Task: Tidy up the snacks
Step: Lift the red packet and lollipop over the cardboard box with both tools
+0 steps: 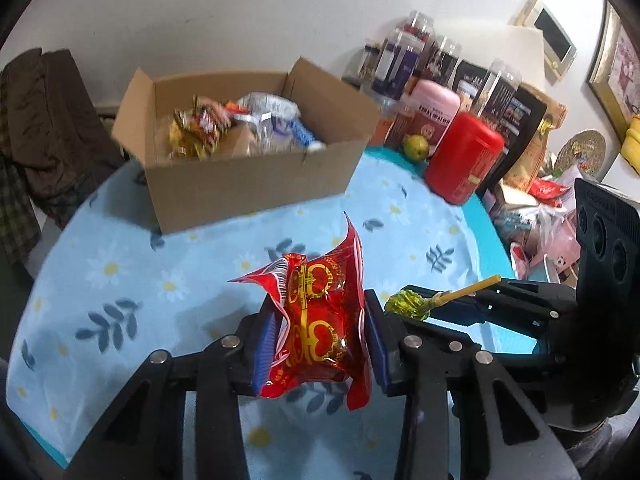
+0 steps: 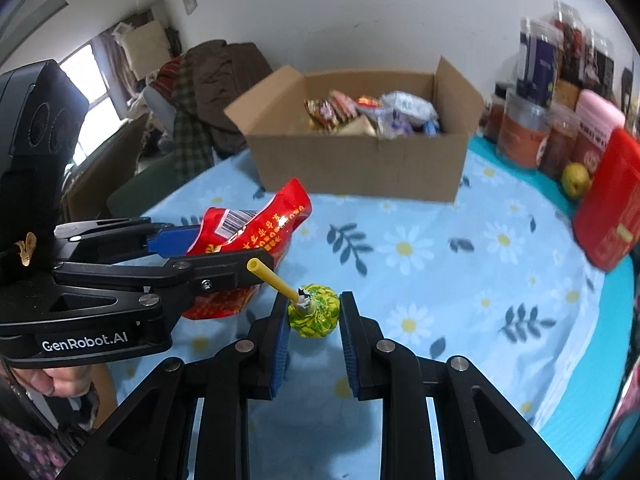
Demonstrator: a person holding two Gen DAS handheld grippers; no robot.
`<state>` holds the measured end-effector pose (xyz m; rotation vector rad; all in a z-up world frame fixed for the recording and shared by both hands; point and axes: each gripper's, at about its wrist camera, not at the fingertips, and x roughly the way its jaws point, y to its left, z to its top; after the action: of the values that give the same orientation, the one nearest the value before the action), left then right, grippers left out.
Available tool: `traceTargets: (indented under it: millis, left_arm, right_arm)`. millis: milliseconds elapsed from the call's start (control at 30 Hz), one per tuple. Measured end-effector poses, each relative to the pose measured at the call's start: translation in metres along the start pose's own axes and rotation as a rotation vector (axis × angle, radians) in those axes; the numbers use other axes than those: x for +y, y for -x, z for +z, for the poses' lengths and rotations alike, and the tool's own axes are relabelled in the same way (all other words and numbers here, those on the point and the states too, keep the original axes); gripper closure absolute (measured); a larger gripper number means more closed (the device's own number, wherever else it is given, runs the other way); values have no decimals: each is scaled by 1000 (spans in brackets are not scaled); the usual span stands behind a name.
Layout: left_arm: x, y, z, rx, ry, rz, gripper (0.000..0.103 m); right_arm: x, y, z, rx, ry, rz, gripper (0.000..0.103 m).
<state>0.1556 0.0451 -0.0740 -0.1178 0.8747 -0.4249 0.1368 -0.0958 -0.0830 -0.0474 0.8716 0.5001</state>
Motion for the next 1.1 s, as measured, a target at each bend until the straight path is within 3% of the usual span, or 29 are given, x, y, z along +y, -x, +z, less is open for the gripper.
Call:
traceTargets:
  millis: [600, 1100]
  left_arm:
    - [3, 46, 89, -260, -64, 34, 64]
    - [17, 34, 173, -361, -75, 34, 64]
  right_arm:
    - [0, 38, 93, -188, 117, -30, 79]
    - [-21, 30, 173, -281, 159, -26, 79]
